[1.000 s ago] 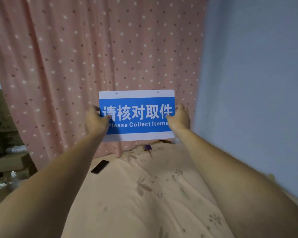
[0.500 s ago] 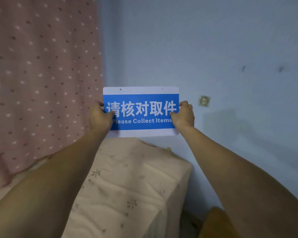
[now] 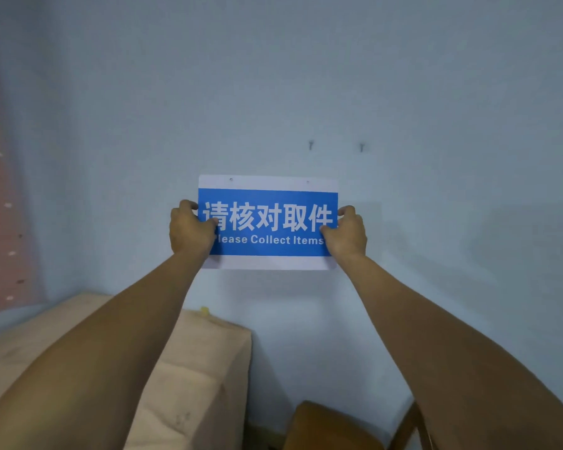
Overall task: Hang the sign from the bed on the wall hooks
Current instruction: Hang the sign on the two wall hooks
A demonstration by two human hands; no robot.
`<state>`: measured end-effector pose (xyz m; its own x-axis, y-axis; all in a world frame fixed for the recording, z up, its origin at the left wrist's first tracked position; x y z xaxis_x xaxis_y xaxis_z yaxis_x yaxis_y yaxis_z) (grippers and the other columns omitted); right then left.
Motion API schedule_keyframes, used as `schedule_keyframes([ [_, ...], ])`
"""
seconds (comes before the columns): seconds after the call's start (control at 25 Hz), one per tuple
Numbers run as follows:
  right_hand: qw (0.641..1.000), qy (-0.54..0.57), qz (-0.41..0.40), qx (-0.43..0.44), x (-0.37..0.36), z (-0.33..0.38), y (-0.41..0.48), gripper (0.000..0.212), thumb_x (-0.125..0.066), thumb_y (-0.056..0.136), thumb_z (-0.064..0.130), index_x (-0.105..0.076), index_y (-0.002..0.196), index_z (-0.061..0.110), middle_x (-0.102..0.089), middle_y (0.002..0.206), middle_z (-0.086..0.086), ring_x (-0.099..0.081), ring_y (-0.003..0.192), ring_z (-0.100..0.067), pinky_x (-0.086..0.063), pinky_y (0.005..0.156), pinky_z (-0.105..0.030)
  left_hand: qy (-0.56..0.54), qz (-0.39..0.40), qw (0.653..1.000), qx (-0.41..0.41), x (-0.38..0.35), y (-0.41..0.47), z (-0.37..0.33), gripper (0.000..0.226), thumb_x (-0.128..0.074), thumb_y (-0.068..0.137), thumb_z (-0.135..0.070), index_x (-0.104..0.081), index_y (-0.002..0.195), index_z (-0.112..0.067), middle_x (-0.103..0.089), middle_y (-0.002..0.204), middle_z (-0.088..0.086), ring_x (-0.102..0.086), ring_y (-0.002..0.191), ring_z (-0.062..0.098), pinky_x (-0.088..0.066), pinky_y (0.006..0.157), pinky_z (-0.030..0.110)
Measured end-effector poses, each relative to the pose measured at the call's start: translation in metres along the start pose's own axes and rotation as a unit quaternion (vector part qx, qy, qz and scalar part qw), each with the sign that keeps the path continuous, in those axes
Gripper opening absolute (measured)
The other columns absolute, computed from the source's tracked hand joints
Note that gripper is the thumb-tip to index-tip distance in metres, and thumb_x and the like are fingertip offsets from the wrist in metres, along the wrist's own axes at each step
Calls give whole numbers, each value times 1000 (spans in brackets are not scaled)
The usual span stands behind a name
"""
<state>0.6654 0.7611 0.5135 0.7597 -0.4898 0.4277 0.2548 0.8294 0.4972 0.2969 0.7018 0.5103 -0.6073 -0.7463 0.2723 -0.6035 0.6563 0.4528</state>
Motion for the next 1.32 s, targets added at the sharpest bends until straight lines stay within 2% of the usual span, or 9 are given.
schedule_keyframes([
  [0.24,998,-8,-50,-33,39,-61,60,42,-70,86,24,-49,122,16,-61,118,-9,-65,96,-25,-50,72,-33,-33,46,998,-28,-109,18,-36,42,-74,88,-20,-54,124,-11,-60,121,14,-58,81,21,-44,69,33],
  [0.44,994,-12,-107,-35,49,-79,111,43,-69,87,21,-50,125,14,-58,120,-10,-63,98,-25,-51,77,-35,-55,77,994,-53,-186,61,-58,42,-74,88,-23,-54,124,-13,-59,122,12,-66,100,30,-47,74,36],
  [0.68,985,-4,-172,-30,49,-91,170,43,-68,89,19,-52,128,14,-57,120,-8,-57,92,-17,-47,78,-31,-84,110,987,-77,-267,116,-79,42,-75,88,-25,-54,123,-15,-59,122,12,-66,100,30,-51,77,38],
  [0.8,981,2,-190,-34,48,-99,195,43,-68,89,19,-52,128,14,-57,120,-8,-61,99,-22,-48,79,-31,-97,120,985,-76,-294,135,-88,41,-75,88,-25,-54,122,-17,-60,120,11,-66,98,29,-50,77,38],
  [1.2,983,46,-179,-8,20,-105,272,42,-70,89,22,-51,126,17,-56,121,-4,-58,99,-13,-47,79,-27,-108,100,987,-71,-348,199,-100,43,-75,88,-27,-54,125,-17,-60,123,11,-66,103,28,-53,83,40],
  [1.32,984,33,-177,-2,13,-104,289,42,-71,89,23,-52,126,16,-57,122,-5,-61,102,-17,-47,80,-28,-109,97,987,-64,-359,210,-98,43,-75,88,-27,-54,125,-17,-60,124,11,-66,103,28,-53,83,40],
])
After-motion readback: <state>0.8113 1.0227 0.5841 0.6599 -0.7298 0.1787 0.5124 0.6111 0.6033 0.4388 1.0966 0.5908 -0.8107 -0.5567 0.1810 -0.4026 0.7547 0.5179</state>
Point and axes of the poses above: each hand's wrist, its own y-axis towards the middle knuckle, its own x-axis out of the back of the hand, z = x × y, the point moved 10 cm from there along y, towards the middle knuckle
